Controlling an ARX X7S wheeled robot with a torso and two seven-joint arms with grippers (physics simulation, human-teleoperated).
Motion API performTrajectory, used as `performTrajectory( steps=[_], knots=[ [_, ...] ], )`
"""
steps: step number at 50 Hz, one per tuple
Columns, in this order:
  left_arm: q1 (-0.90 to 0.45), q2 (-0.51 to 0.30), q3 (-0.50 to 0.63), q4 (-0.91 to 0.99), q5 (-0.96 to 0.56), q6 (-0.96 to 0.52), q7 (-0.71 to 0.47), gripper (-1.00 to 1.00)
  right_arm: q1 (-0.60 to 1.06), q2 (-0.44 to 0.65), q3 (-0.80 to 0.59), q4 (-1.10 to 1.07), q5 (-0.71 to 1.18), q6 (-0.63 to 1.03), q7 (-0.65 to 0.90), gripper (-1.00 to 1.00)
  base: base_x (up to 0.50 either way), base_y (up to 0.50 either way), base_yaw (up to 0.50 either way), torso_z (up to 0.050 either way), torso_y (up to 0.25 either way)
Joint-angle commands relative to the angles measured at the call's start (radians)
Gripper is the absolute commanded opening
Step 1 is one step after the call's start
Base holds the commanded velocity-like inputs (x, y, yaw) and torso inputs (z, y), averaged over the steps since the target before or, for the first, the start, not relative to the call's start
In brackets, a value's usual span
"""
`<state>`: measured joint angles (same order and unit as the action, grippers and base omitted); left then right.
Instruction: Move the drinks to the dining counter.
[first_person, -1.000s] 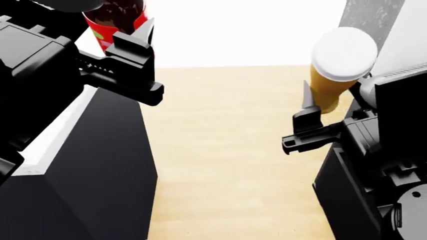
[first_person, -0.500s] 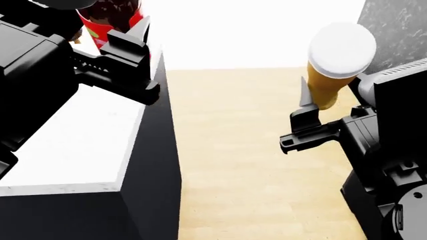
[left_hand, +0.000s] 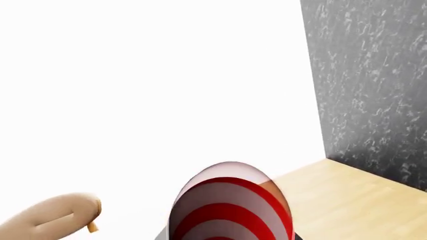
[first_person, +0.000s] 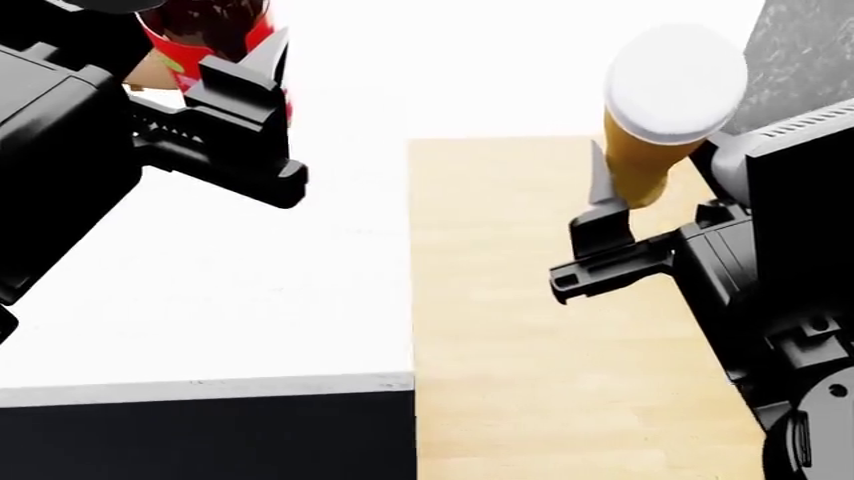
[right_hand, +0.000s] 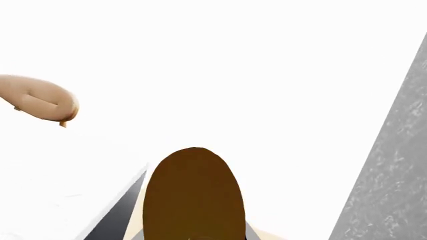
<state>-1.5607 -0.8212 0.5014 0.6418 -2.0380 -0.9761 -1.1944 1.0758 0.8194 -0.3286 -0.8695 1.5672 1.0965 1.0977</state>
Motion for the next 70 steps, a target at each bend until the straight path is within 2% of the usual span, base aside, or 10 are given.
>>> performTrajectory(
  steps=[1,50,53,54,59,66,70],
  knots=[
    [-0.007,-0.013,-0.005,0.000,-0.008,0.012,-0.008,-1.00,0.038,-0.016,-0.008,0.002,0.002,0.013,0.004,-1.00,-0.50,0.02,0.00,0.000,0.000],
    [-0.001,-0.029,0.006,0.008,0.001,0.027,0.004,-1.00,0.028,-0.046,-0.041,0.012,-0.021,-0.006,-0.021,-1.00,-0.50,0.02,0.00,0.000,0.000],
    [-0.002,-0.029,0.007,0.009,0.001,0.028,0.004,-1.00,-0.007,-0.044,-0.007,0.030,-0.015,-0.053,-0.015,-1.00,-0.50,0.02,0.00,0.000,0.000],
    [-0.002,-0.029,0.007,0.009,0.001,0.029,0.003,-1.00,-0.064,-0.050,0.041,0.051,0.000,-0.120,-0.065,-1.00,0.00,0.00,0.00,0.000,0.000],
    [0.002,-0.032,0.008,0.011,0.002,0.031,0.005,-1.00,-0.070,-0.049,0.040,0.080,0.041,-0.130,-0.033,-1.00,0.00,0.00,0.00,0.000,0.002],
    [0.008,-0.035,0.009,0.014,0.008,0.033,0.009,-1.00,0.004,-0.089,-0.044,0.127,0.139,-0.079,0.005,-1.00,0.00,0.00,0.00,0.000,0.000],
    [0.018,-0.043,0.004,0.019,0.011,0.037,0.013,-1.00,-0.018,-0.122,-0.092,0.163,0.032,-0.050,-0.040,-1.00,0.00,0.00,0.00,0.000,0.000]
  ],
)
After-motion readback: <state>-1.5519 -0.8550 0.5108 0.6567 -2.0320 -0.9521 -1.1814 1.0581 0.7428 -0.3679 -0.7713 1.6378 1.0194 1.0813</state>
